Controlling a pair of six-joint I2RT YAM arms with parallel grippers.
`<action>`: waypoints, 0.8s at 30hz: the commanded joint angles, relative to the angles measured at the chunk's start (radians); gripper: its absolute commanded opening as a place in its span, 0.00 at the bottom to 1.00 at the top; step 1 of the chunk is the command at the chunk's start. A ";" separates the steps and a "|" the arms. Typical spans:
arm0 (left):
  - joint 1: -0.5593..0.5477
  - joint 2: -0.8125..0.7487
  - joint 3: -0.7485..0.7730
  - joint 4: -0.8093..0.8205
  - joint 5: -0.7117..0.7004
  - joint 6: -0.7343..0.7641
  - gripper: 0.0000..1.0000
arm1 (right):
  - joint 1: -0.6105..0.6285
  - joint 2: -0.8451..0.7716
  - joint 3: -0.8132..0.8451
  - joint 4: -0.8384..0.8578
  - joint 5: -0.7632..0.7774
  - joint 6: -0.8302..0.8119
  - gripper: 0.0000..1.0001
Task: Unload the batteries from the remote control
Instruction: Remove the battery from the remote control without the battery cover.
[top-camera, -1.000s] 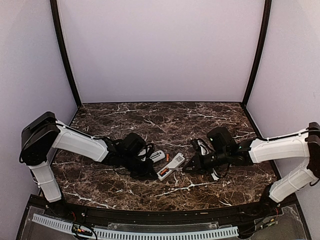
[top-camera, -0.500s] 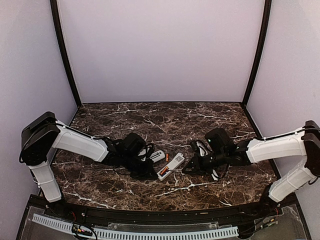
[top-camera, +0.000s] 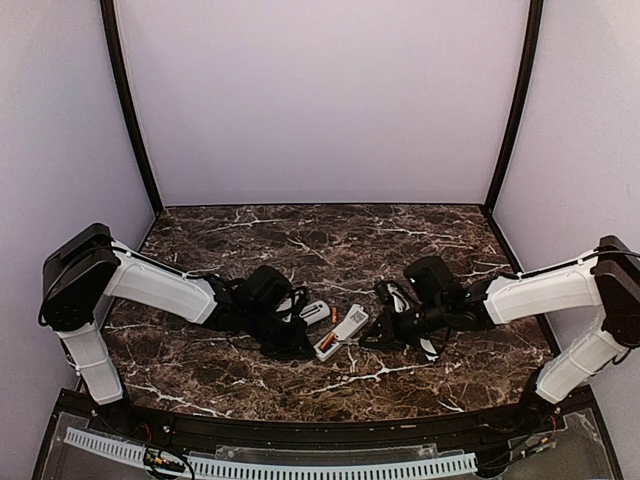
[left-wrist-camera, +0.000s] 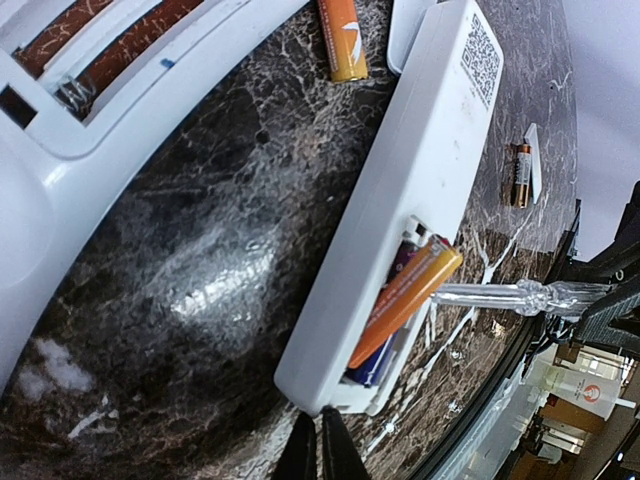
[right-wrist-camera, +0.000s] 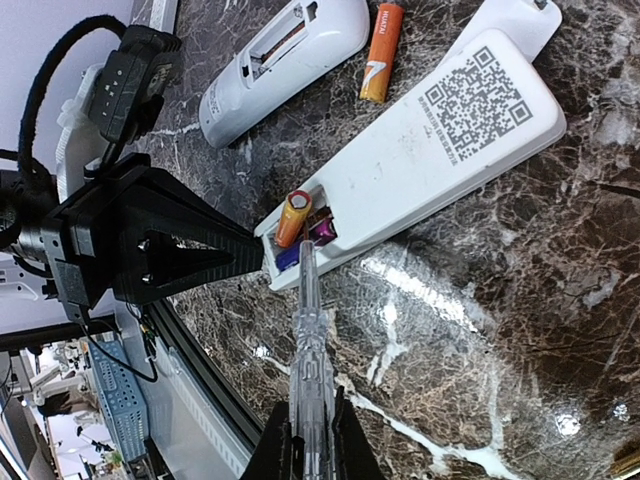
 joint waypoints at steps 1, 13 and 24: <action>0.005 -0.020 -0.002 -0.015 -0.031 0.009 0.05 | 0.008 -0.004 0.020 0.052 -0.022 0.014 0.00; 0.004 -0.022 0.000 -0.015 -0.031 0.012 0.05 | 0.008 -0.001 0.023 0.071 -0.039 0.023 0.00; 0.006 -0.023 0.001 -0.015 -0.032 0.014 0.05 | 0.007 0.009 0.035 0.057 -0.034 0.017 0.00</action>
